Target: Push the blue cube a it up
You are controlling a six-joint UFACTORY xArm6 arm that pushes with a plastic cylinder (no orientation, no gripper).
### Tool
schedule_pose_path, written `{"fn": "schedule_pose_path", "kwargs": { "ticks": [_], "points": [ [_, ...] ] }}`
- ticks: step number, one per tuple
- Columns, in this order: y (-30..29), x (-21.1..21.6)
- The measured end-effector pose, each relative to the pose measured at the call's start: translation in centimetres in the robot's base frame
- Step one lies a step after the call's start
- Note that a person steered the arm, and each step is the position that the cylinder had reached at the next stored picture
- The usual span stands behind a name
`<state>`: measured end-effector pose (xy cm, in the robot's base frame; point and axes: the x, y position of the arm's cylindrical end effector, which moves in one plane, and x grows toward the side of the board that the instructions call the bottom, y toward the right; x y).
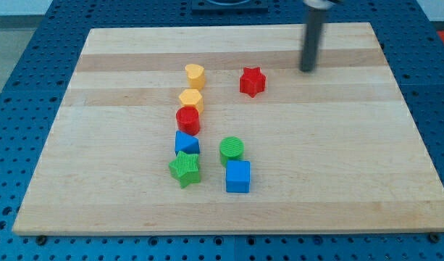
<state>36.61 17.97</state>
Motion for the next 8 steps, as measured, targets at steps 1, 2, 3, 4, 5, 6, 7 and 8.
{"fn": "schedule_pose_path", "kwargs": {
  "ticks": [1,2,3,4,5,6,7,8],
  "points": [
    [-2.0,10.5],
    [-7.4,17.7],
    [-11.7,21.2],
    [-13.7,22.2],
    [-14.7,22.5],
    [-17.0,22.4],
    [-19.5,22.3],
    [-20.6,21.9]
  ]
}}
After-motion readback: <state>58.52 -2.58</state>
